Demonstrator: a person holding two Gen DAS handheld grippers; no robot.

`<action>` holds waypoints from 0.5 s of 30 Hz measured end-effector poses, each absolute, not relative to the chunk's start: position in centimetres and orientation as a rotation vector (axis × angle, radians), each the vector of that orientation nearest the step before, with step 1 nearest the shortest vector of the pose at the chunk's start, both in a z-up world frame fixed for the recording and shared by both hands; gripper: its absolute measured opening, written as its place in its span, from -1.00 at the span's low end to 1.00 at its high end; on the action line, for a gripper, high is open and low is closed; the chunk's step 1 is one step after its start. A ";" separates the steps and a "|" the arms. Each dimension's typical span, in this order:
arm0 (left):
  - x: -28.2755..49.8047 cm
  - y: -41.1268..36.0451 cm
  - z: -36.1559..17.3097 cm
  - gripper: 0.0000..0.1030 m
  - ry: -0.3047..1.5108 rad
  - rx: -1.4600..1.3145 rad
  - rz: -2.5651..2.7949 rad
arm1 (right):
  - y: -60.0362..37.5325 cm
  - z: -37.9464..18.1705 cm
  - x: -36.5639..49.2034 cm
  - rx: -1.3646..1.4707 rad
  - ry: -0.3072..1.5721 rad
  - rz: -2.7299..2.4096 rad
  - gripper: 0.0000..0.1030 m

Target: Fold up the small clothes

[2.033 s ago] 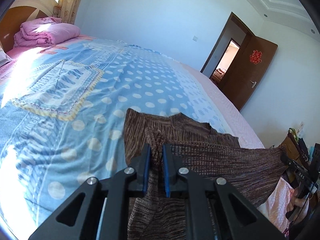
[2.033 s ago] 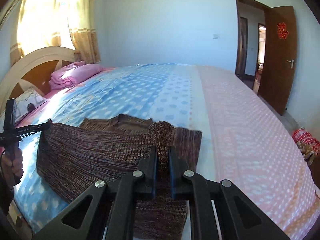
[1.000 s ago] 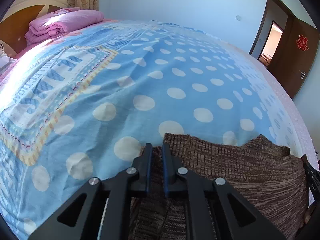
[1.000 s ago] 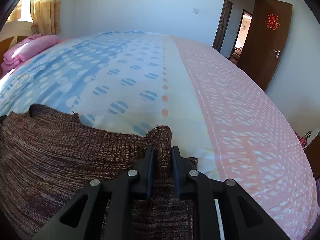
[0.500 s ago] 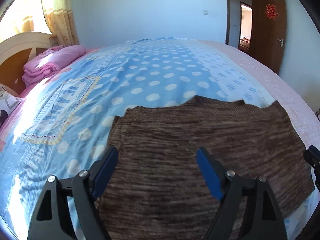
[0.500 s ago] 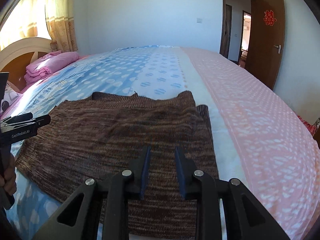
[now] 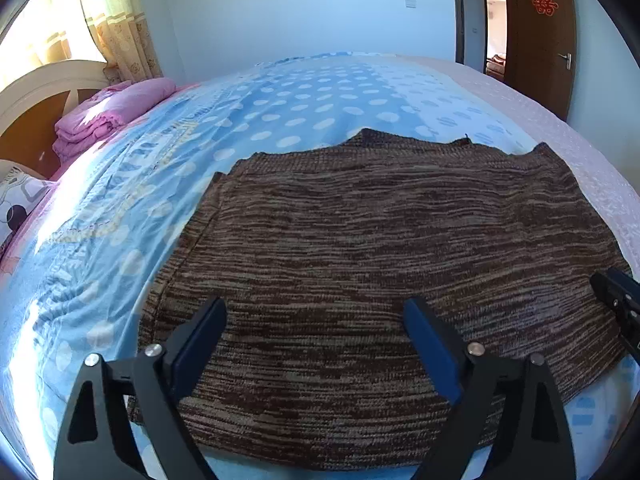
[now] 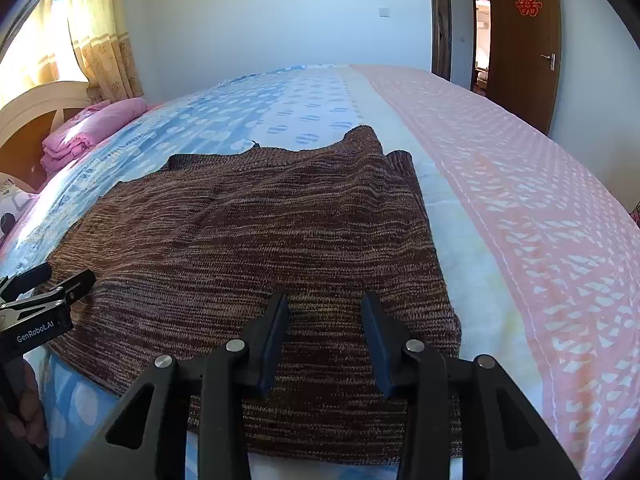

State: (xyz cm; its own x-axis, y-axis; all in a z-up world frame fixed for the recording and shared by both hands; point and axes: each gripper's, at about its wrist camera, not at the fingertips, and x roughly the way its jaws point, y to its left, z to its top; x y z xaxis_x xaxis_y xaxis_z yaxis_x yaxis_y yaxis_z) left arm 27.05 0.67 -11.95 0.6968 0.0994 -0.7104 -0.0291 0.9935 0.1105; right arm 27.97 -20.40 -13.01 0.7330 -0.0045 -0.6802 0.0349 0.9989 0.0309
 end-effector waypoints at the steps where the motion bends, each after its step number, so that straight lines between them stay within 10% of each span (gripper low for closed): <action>1: 27.2 0.9 -12.1 0.93 0.804 0.080 0.077 | -20.4 -13.0 28.0 0.045 0.747 -0.020 -0.22; 15: 27.2 3.1 -13.2 1.00 0.843 -0.114 0.022 | -23.6 -7.4 34.0 0.164 0.666 -0.044 -0.31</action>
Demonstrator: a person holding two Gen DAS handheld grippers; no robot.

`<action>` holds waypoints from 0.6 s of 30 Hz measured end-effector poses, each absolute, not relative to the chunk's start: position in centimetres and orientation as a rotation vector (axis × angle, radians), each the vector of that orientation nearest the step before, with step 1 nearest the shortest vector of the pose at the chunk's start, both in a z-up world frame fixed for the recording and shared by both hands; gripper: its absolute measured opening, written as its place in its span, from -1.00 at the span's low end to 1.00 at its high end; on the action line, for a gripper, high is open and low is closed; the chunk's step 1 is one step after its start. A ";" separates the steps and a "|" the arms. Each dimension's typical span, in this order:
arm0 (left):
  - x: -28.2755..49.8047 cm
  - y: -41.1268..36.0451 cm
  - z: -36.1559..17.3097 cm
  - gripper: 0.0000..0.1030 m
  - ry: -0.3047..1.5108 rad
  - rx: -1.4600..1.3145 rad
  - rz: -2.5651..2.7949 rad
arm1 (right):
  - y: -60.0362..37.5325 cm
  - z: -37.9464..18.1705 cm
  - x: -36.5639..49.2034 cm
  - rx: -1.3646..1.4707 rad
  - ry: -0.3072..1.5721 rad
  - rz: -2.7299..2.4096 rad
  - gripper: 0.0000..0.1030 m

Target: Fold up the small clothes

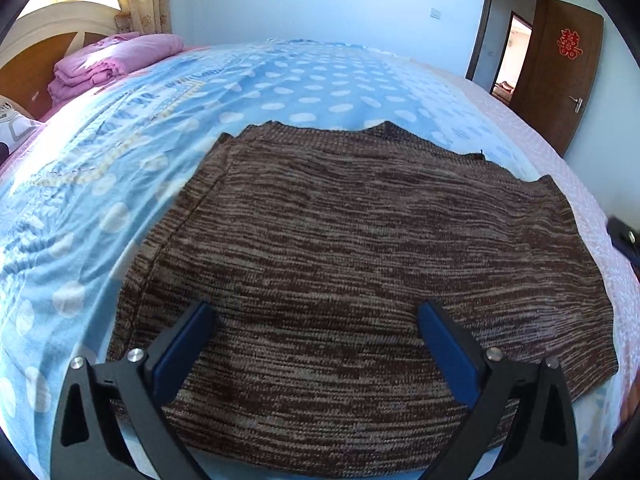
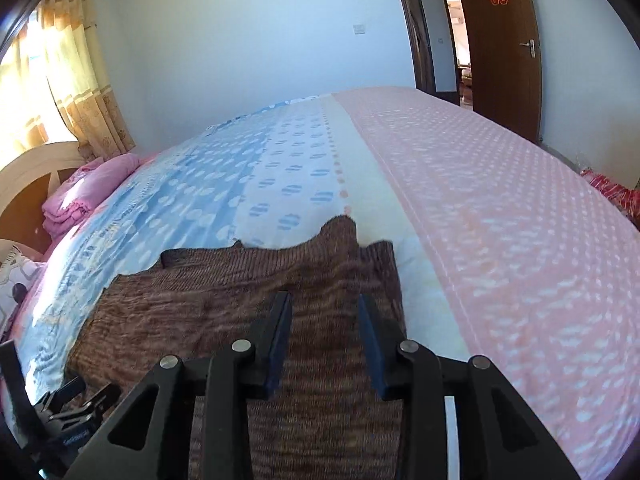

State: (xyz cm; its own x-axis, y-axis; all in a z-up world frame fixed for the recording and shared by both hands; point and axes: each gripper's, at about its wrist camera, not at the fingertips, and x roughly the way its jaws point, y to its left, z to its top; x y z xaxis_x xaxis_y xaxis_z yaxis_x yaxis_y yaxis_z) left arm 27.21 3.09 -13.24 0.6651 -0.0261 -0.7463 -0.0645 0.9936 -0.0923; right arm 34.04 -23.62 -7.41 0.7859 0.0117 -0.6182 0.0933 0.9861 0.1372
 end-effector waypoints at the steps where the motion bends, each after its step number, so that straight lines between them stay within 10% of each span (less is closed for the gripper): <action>1: 27.2 3.2 -13.3 1.00 0.843 -0.123 0.018 | -23.3 -7.5 35.3 0.134 0.677 -0.038 -0.31; 11: 27.4 3.2 -13.4 1.00 0.841 -0.120 0.017 | -25.4 -12.5 40.4 0.131 0.829 -0.089 -1.00; 18: 27.5 3.2 -13.4 1.00 0.840 -0.116 0.019 | -25.3 -11.1 37.6 0.178 0.773 -0.150 -0.92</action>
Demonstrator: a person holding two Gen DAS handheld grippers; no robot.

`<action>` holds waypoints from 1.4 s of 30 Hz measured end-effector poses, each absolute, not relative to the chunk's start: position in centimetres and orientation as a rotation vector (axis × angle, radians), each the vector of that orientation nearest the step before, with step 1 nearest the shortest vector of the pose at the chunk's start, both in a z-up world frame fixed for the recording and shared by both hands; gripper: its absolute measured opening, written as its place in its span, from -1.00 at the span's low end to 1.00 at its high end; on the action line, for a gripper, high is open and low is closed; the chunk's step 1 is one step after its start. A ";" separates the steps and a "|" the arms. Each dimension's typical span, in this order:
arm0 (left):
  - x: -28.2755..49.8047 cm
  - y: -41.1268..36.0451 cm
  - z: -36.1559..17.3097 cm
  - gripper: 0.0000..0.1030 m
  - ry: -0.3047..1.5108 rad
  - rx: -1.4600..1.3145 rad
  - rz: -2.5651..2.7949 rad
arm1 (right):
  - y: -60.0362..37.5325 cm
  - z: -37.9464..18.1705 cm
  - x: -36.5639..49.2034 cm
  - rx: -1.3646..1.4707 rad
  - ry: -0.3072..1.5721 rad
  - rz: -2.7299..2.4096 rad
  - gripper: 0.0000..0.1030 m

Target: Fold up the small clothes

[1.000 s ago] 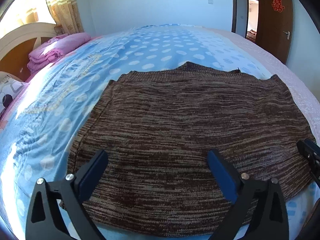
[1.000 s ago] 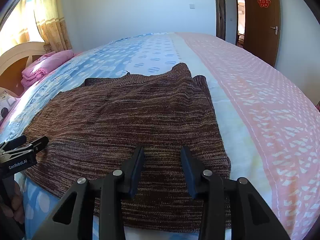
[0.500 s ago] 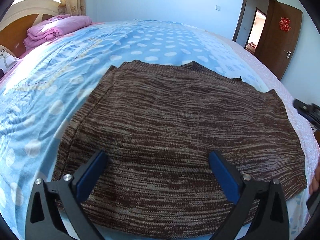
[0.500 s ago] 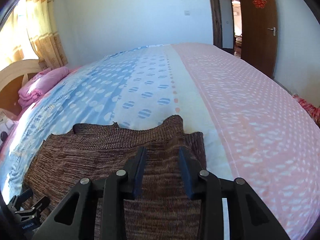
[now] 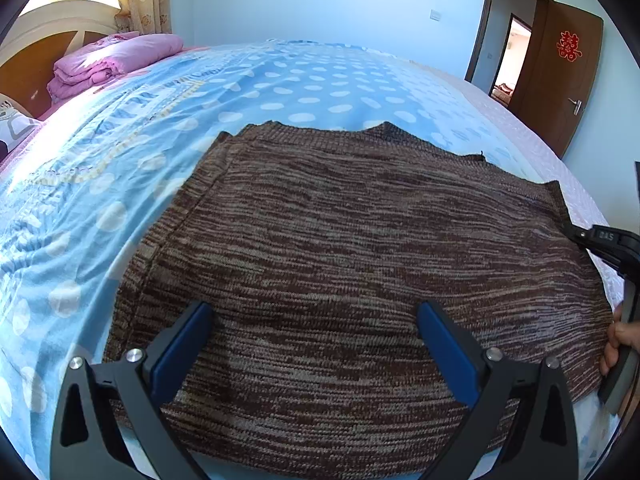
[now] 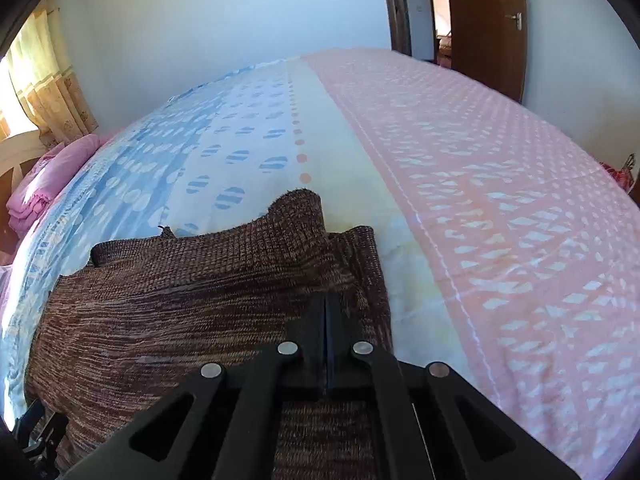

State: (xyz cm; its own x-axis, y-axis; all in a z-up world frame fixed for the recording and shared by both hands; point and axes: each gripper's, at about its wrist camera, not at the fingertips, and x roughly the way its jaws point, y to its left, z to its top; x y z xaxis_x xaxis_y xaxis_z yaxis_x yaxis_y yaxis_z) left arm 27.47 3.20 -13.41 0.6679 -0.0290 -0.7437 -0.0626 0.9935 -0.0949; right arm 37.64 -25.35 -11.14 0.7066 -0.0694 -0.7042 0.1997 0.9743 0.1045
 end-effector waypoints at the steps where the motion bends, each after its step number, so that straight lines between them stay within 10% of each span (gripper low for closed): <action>1: 27.5 3.2 -13.4 1.00 0.839 -0.115 0.019 | -24.2 -10.4 36.5 0.164 0.742 -0.136 -0.92; 42: 27.8 14.5 -10.5 1.00 0.773 -0.408 -0.018 | -14.0 -13.3 31.9 0.035 0.768 0.079 -0.91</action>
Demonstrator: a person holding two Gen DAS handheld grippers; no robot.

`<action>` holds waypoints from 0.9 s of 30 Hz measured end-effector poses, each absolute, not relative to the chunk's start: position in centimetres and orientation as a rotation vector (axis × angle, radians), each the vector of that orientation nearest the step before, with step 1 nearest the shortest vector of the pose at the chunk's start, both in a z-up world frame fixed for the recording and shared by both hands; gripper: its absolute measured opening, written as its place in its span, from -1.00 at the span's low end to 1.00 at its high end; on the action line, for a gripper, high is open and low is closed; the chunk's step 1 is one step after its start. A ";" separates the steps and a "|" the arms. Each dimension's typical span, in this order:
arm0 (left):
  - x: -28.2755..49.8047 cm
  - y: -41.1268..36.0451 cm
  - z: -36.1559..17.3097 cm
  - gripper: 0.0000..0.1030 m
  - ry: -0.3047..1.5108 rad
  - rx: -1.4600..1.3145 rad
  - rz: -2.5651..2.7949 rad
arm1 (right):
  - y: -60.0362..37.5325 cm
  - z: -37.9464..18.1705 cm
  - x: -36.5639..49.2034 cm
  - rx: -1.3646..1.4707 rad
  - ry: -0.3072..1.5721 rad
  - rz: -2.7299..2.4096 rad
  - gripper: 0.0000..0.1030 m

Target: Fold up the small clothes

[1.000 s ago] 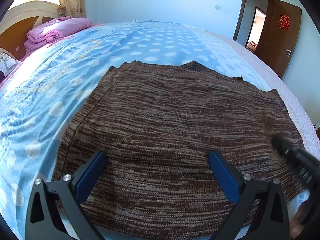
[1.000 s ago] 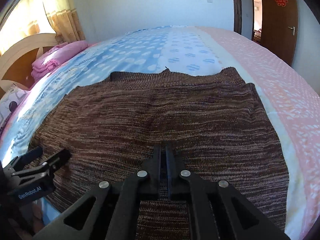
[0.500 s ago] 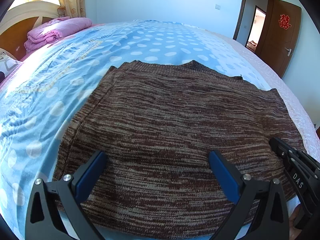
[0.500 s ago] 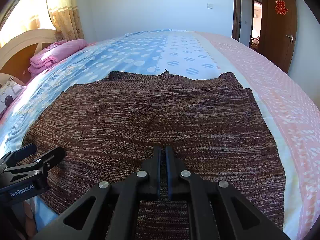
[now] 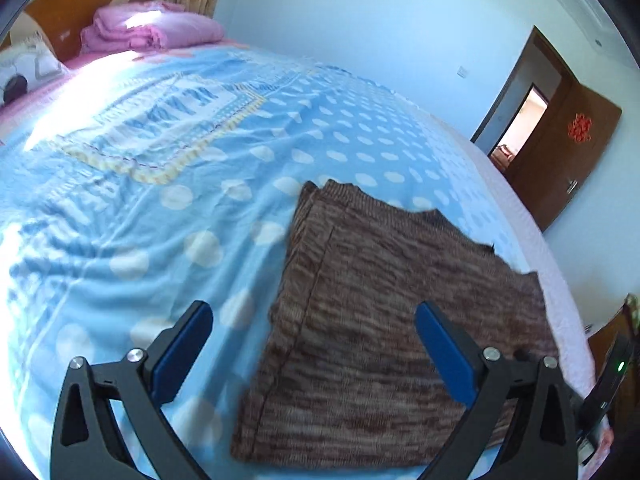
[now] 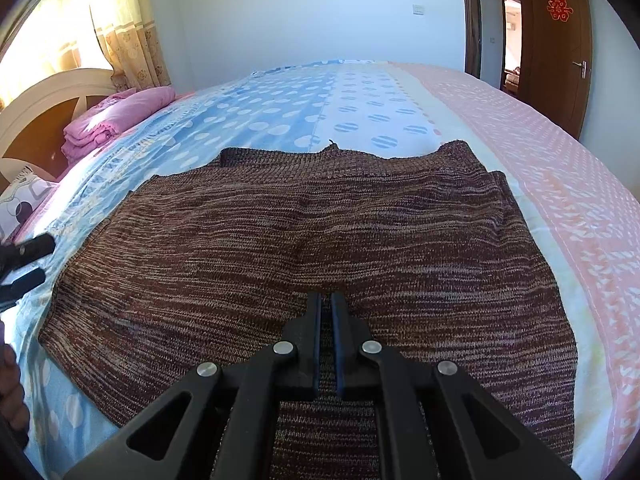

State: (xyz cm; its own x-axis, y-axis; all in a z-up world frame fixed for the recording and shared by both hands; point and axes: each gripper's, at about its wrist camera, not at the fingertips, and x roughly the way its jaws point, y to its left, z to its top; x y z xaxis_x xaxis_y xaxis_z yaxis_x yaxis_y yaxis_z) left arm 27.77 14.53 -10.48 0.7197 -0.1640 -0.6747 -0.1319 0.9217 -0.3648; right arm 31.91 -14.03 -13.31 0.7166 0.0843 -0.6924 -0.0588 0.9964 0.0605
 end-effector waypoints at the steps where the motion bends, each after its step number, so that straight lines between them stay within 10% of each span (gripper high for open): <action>1: 28.5 14.9 -10.7 1.00 0.779 -0.427 -0.031 | -14.0 -13.3 31.9 0.035 0.768 0.080 -0.91; 17: 30.0 16.5 -14.2 0.03 0.803 -0.601 -0.141 | -14.1 -13.2 31.8 0.043 0.765 0.085 -0.91; 27: 31.1 13.8 -13.8 0.50 0.841 -0.428 -0.117 | -14.1 -13.3 31.8 0.047 0.764 0.088 -0.90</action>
State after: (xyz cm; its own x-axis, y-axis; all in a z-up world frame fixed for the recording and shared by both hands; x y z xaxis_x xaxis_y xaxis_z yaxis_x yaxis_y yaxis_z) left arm 31.12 13.78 -13.77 0.6661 -0.2667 -0.6965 -0.0664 0.9089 -0.4116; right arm 31.84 -14.12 -13.26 0.7189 0.0967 -0.6884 -0.0628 0.9953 0.0742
